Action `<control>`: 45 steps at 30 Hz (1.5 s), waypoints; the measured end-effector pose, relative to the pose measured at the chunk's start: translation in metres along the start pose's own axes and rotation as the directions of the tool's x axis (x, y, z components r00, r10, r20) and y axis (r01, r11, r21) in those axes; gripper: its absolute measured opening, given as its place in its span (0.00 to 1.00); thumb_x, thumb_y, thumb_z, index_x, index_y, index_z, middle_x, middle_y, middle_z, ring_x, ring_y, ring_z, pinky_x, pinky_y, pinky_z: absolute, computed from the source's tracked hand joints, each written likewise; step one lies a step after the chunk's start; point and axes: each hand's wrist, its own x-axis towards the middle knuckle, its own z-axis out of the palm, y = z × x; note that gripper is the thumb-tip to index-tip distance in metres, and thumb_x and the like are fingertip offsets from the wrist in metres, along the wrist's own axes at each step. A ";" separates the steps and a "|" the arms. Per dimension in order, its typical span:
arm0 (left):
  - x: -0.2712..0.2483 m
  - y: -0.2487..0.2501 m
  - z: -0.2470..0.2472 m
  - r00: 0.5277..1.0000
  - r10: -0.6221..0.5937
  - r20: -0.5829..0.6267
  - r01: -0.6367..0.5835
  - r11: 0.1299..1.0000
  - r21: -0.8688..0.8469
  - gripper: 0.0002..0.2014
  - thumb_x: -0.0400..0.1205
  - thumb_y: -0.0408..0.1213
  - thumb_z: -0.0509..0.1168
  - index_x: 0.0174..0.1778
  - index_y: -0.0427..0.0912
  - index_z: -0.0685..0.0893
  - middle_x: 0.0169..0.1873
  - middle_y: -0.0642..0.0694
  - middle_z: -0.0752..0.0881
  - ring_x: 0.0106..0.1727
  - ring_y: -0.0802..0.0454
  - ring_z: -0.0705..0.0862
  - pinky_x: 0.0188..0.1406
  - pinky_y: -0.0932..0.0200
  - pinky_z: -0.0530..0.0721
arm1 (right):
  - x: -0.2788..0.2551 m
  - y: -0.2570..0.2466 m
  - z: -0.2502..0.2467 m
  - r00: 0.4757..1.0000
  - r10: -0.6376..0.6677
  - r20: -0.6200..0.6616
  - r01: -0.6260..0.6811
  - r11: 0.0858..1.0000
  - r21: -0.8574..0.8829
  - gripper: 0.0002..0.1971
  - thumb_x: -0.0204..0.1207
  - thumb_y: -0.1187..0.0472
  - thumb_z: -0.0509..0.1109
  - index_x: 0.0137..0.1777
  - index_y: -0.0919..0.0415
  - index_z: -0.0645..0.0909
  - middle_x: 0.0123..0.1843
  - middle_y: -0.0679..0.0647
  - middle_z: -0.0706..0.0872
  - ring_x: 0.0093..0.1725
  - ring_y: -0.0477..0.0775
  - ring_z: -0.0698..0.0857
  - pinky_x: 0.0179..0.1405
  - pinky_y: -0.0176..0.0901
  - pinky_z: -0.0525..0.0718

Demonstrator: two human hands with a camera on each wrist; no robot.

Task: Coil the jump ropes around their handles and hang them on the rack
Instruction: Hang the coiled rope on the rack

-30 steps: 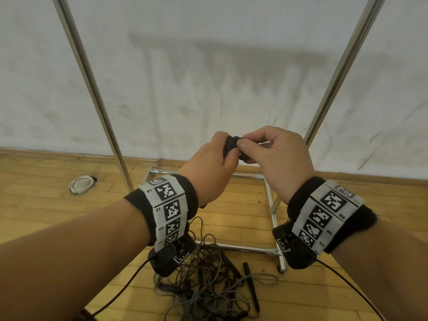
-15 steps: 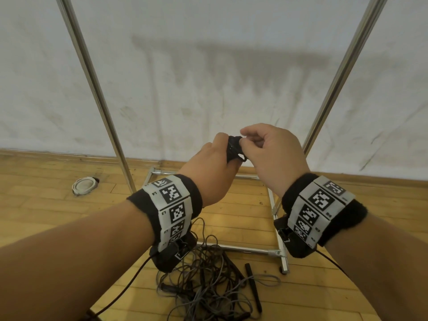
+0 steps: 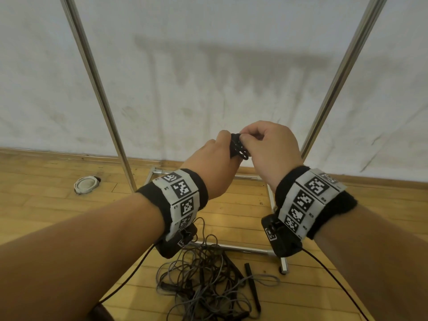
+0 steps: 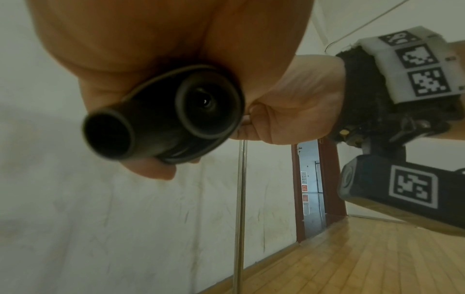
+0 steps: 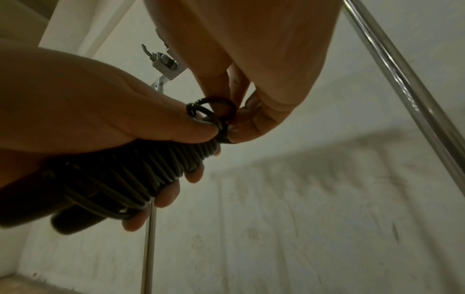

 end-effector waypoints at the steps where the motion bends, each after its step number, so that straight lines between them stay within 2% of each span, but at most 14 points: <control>1: 0.001 0.002 0.000 1.000 -0.001 -0.004 0.001 1.000 -0.002 0.09 0.93 0.46 0.59 0.57 0.47 0.67 0.43 0.46 0.81 0.34 0.51 0.81 0.26 0.58 0.70 | 0.001 -0.001 -0.001 1.000 0.004 -0.011 -0.004 1.000 0.010 0.09 0.83 0.61 0.69 0.54 0.48 0.89 0.43 0.40 0.88 0.45 0.39 0.86 0.42 0.28 0.79; 5: 0.003 0.007 -0.005 1.000 0.005 0.000 -0.005 0.998 -0.067 0.08 0.91 0.46 0.60 0.59 0.47 0.70 0.45 0.44 0.84 0.35 0.49 0.84 0.27 0.56 0.75 | 0.004 -0.006 -0.005 0.997 0.010 -0.079 -0.004 0.997 0.073 0.17 0.82 0.62 0.71 0.67 0.46 0.81 0.40 0.43 0.90 0.45 0.38 0.87 0.43 0.26 0.76; 9: 0.000 0.011 -0.015 1.000 -0.007 -0.006 0.005 0.951 -0.308 0.06 0.90 0.47 0.55 0.57 0.50 0.74 0.40 0.47 0.84 0.29 0.52 0.80 0.24 0.55 0.80 | 0.005 -0.012 -0.006 0.991 -0.007 -0.136 0.022 0.994 0.106 0.17 0.81 0.61 0.71 0.68 0.46 0.80 0.39 0.40 0.91 0.43 0.34 0.87 0.44 0.25 0.79; 15: -0.010 0.024 -0.014 0.988 -0.119 -0.097 0.053 0.855 -0.516 0.15 0.94 0.50 0.49 0.60 0.48 0.79 0.38 0.51 0.82 0.36 0.52 0.82 0.37 0.50 0.84 | 0.001 -0.014 -0.011 0.992 -0.032 -0.125 0.054 0.983 0.174 0.10 0.82 0.58 0.72 0.60 0.45 0.84 0.42 0.38 0.92 0.45 0.36 0.89 0.46 0.29 0.84; 17: -0.009 0.027 -0.013 0.984 -0.144 -0.101 0.060 0.815 -0.577 0.15 0.94 0.49 0.51 0.60 0.47 0.80 0.39 0.50 0.83 0.37 0.51 0.83 0.38 0.47 0.85 | -0.001 -0.013 -0.013 0.991 -0.060 -0.117 0.076 0.987 0.141 0.09 0.84 0.55 0.71 0.61 0.45 0.86 0.47 0.39 0.93 0.49 0.36 0.89 0.52 0.32 0.86; 19: -0.008 0.028 -0.012 0.980 -0.173 -0.098 0.073 0.773 -0.630 0.13 0.93 0.47 0.53 0.58 0.47 0.81 0.39 0.48 0.83 0.36 0.50 0.83 0.34 0.51 0.86 | -0.003 -0.013 -0.014 0.988 -0.126 -0.091 0.131 0.990 0.059 0.13 0.86 0.54 0.68 0.68 0.46 0.86 0.55 0.40 0.93 0.56 0.37 0.88 0.61 0.34 0.85; 21: -0.008 0.028 -0.013 0.974 -0.197 -0.108 0.077 0.744 -0.664 0.12 0.93 0.46 0.54 0.55 0.48 0.81 0.38 0.47 0.83 0.34 0.50 0.83 0.29 0.56 0.84 | -0.005 -0.013 -0.014 0.984 -0.170 -0.058 0.173 0.984 0.050 0.16 0.87 0.56 0.66 0.73 0.47 0.84 0.61 0.39 0.91 0.62 0.35 0.86 0.64 0.28 0.79; 23: -0.009 0.027 -0.014 0.973 -0.200 -0.117 0.072 0.740 -0.669 0.13 0.92 0.47 0.53 0.55 0.48 0.81 0.39 0.45 0.85 0.33 0.48 0.84 0.28 0.55 0.85 | -0.006 -0.013 -0.015 0.985 -0.174 -0.006 0.173 0.975 0.142 0.19 0.88 0.59 0.65 0.75 0.47 0.82 0.65 0.36 0.89 0.64 0.29 0.83 0.65 0.22 0.76; 27: -0.011 0.026 -0.012 0.982 -0.163 -0.095 0.057 0.738 -0.673 0.14 0.91 0.47 0.53 0.56 0.46 0.82 0.41 0.42 0.87 0.32 0.45 0.86 0.29 0.50 0.87 | -0.005 -0.011 -0.016 0.978 -0.162 0.130 0.108 0.933 0.345 0.23 0.87 0.68 0.61 0.77 0.47 0.79 0.66 0.34 0.89 0.66 0.28 0.83 0.65 0.24 0.79; 31: -0.011 0.027 -0.011 0.988 -0.131 -0.086 0.030 0.695 -0.718 0.14 0.88 0.50 0.55 0.58 0.49 0.83 0.41 0.43 0.88 0.34 0.44 0.87 0.31 0.49 0.87 | -0.004 -0.011 -0.022 0.987 -0.111 0.118 0.037 0.863 0.504 0.24 0.85 0.71 0.64 0.71 0.43 0.81 0.61 0.36 0.91 0.63 0.34 0.87 0.63 0.33 0.84; 34: -0.010 0.028 -0.012 0.988 -0.110 -0.107 -0.006 0.669 -0.743 0.15 0.86 0.51 0.55 0.57 0.50 0.84 0.38 0.49 0.89 0.35 0.44 0.87 0.32 0.50 0.87 | -0.003 -0.013 -0.027 0.995 -0.101 0.012 0.085 0.893 0.441 0.19 0.80 0.66 0.72 0.63 0.41 0.83 0.61 0.40 0.89 0.59 0.37 0.87 0.60 0.39 0.85; 39: -0.008 0.025 -0.015 0.989 -0.072 -0.131 -0.046 0.686 -0.726 0.14 0.87 0.49 0.55 0.59 0.51 0.84 0.39 0.51 0.90 0.36 0.43 0.89 0.32 0.47 0.89 | -0.003 -0.017 -0.034 0.988 -0.106 -0.114 0.133 0.954 0.270 0.04 0.76 0.58 0.78 0.45 0.46 0.89 0.44 0.41 0.89 0.41 0.36 0.83 0.41 0.30 0.80; 41: -0.008 0.024 -0.015 0.989 -0.055 -0.137 -0.057 0.714 -0.698 0.14 0.86 0.50 0.55 0.59 0.52 0.83 0.39 0.52 0.90 0.36 0.42 0.90 0.35 0.42 0.90 | -0.005 -0.021 -0.035 0.985 -0.123 -0.120 0.147 0.963 0.226 0.05 0.77 0.60 0.77 0.43 0.47 0.90 0.39 0.40 0.89 0.40 0.36 0.85 0.39 0.27 0.82; 45: -0.009 0.022 -0.018 0.986 -0.027 -0.162 -0.079 0.786 -0.613 0.11 0.86 0.50 0.54 0.57 0.56 0.81 0.42 0.52 0.90 0.40 0.38 0.91 0.33 0.54 0.89 | -0.008 -0.024 -0.036 0.992 -0.102 -0.070 0.113 0.979 0.169 0.09 0.81 0.62 0.74 0.49 0.46 0.92 0.39 0.40 0.91 0.39 0.40 0.90 0.41 0.31 0.88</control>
